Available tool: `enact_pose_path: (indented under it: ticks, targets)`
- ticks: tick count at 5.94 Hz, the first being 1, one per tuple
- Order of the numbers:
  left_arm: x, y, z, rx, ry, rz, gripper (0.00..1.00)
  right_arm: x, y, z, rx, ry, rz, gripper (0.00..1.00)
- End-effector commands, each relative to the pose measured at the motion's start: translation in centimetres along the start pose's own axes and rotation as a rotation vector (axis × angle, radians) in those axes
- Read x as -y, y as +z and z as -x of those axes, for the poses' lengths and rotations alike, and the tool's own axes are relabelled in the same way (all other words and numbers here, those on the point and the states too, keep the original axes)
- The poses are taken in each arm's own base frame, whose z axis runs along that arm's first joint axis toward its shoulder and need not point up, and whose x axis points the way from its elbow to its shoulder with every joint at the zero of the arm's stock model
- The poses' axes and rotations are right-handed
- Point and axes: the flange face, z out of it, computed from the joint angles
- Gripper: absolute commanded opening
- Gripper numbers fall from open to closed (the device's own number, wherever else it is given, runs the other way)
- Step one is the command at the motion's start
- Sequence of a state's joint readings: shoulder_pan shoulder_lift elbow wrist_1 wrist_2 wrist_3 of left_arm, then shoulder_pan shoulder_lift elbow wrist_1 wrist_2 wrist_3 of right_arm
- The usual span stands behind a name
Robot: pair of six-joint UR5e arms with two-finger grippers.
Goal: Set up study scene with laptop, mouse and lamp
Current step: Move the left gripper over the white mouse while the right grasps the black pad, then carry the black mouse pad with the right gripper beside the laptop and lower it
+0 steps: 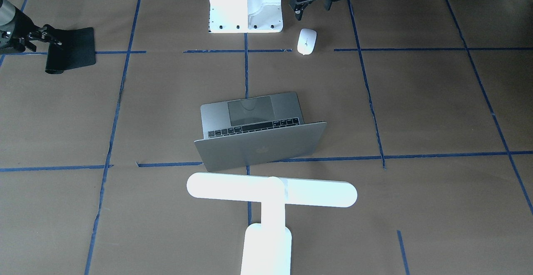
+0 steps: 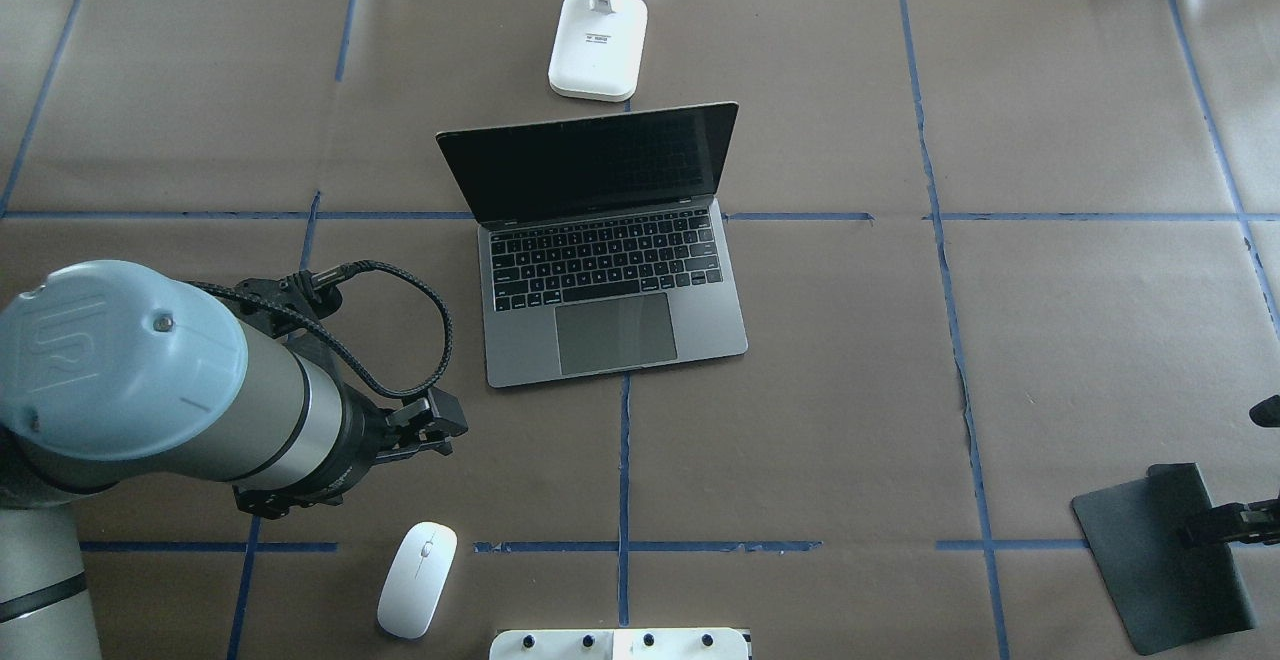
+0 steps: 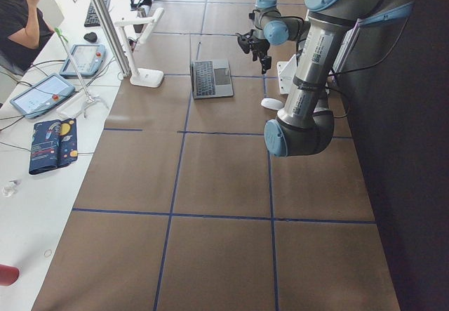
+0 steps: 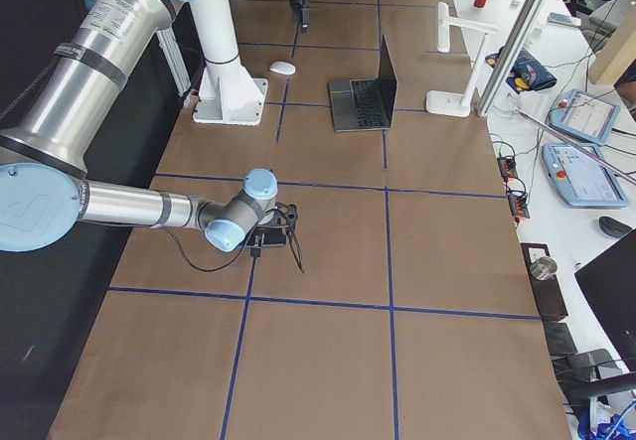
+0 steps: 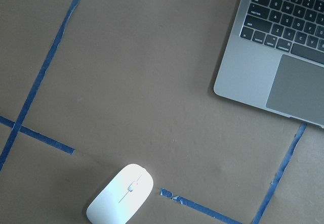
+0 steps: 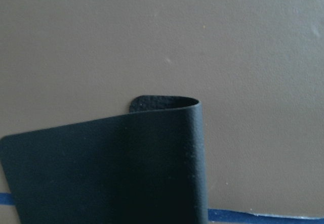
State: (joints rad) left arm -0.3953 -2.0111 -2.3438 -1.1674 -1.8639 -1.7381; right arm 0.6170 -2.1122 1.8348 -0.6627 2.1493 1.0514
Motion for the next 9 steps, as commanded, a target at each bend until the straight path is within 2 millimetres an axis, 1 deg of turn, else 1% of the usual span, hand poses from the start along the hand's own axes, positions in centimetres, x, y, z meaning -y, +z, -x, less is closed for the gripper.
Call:
enact_pose_path:
  ticks: [1,2,3,4,5,6,7,8,9]
  targets:
    - [-0.1,0.1,0.1,0.002,0.0,0.001,1.0,-0.3,1.3,-0.8,-0.023,-0.001,0.024,0.63]
    - [-0.1,0.0,0.1,0.002,0.0,0.0,1.0,-0.4,1.5,-0.7,-0.023,-0.011,0.028,0.3]
    - [-0.1,0.0,0.1,0.002,0.001,0.0,1.0,-0.3,1.6,-0.5,-0.025,-0.02,0.027,0.07]
    - [0.0,0.2,0.1,0.005,-0.001,-0.001,1.0,-0.2,1.6,-0.3,-0.022,-0.021,0.023,0.01]
    - [0.0,0.2,0.1,0.005,0.0,-0.001,1.0,-0.1,1.4,-0.1,-0.016,-0.022,0.017,0.0]
    - [0.0,0.2,0.1,0.006,-0.001,-0.001,1.0,0.0,0.0,1.6,0.016,-0.041,-0.003,0.0]
    - [0.1,0.4,0.3,0.012,-0.003,-0.002,1.0,0.6,-1.6,3.7,0.057,-0.054,-0.038,0.0]
    - [0.1,0.4,0.3,0.013,-0.004,-0.004,1.0,1.7,-2.8,5.7,0.096,-0.071,-0.077,0.0]
    - [0.1,0.5,0.3,0.015,-0.004,-0.004,1.0,4.2,-3.8,8.5,0.15,-0.092,-0.133,0.0]
